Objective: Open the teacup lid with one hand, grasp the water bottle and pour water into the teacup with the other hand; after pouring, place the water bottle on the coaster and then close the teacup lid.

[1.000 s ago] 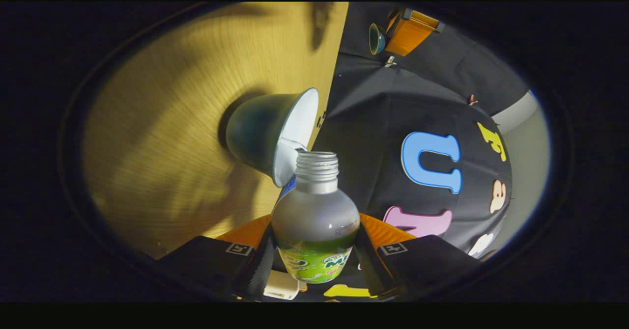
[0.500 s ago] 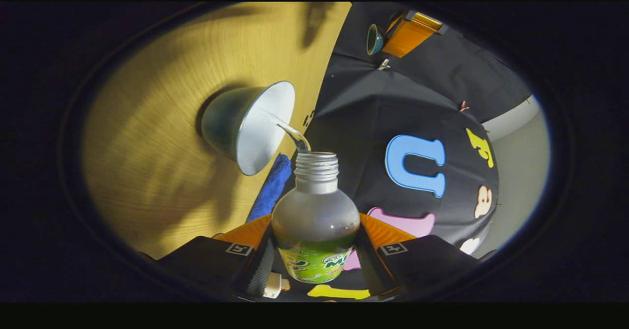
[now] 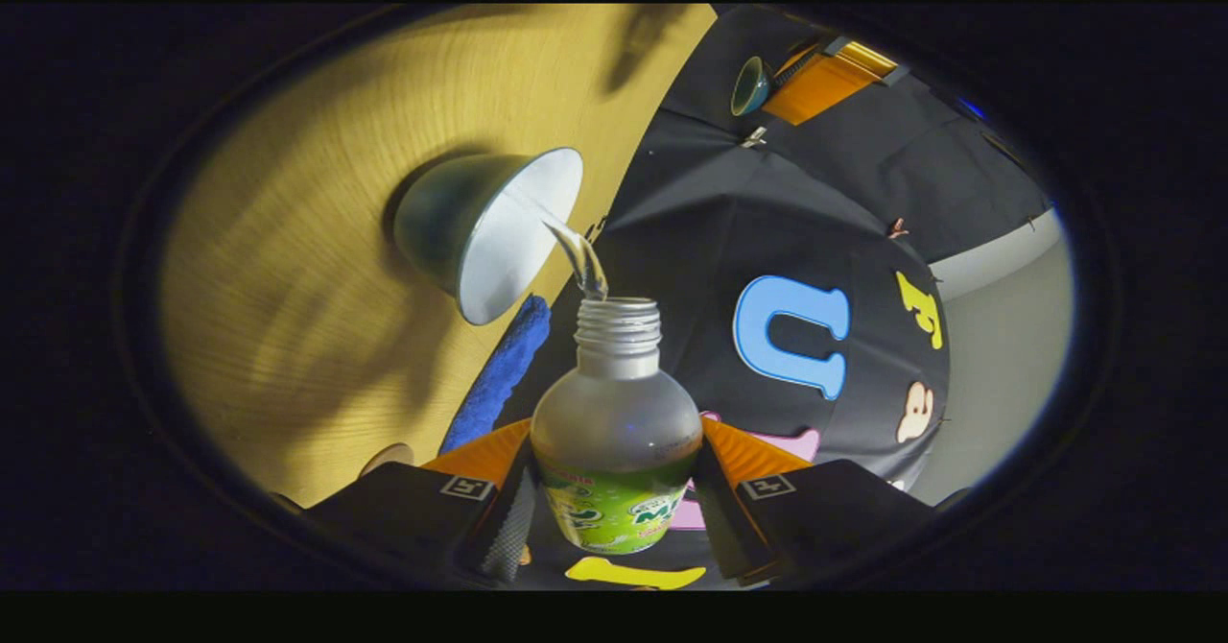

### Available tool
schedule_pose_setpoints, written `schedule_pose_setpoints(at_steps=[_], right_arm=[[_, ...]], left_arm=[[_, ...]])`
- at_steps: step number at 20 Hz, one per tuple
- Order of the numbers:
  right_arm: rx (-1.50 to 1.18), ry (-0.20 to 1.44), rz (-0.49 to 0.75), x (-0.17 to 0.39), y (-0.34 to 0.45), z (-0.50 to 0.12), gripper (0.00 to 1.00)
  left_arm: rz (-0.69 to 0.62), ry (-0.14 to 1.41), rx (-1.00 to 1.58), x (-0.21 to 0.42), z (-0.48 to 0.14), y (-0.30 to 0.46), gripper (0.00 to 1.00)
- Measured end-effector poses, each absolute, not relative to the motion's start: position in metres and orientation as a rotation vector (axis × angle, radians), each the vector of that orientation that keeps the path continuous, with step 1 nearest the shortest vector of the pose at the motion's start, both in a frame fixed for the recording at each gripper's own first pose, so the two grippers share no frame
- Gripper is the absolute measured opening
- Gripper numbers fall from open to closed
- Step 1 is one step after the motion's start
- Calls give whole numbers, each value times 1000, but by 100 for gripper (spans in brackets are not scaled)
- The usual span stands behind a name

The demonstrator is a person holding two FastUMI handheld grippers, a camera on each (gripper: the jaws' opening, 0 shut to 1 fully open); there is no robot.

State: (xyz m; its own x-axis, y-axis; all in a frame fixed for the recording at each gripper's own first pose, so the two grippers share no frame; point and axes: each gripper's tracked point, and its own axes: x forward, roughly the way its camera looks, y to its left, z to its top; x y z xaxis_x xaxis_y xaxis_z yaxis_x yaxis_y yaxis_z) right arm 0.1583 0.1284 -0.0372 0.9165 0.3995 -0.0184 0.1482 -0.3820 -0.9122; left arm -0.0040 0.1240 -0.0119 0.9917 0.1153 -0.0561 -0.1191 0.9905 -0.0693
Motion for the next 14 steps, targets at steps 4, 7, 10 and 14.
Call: schedule_pose_setpoints(at_steps=[4, 7, 10, 14], right_arm=[[-1991, -427, 261, 159, 128, -31, 77], [-2004, -440, 261, 160, 130, -29, 77], [-2023, -475, 252, 157, 131, -26, 77], [-2024, -484, 240, 160, 132, -24, 77]], left_arm=[[115, 54, -76, -4, -12, 124, 30], [110, 55, -77, -3, -13, 122, 30], [107, 57, -80, -3, -14, 122, 30], [99, 74, -101, -3, -21, 119, 30]])
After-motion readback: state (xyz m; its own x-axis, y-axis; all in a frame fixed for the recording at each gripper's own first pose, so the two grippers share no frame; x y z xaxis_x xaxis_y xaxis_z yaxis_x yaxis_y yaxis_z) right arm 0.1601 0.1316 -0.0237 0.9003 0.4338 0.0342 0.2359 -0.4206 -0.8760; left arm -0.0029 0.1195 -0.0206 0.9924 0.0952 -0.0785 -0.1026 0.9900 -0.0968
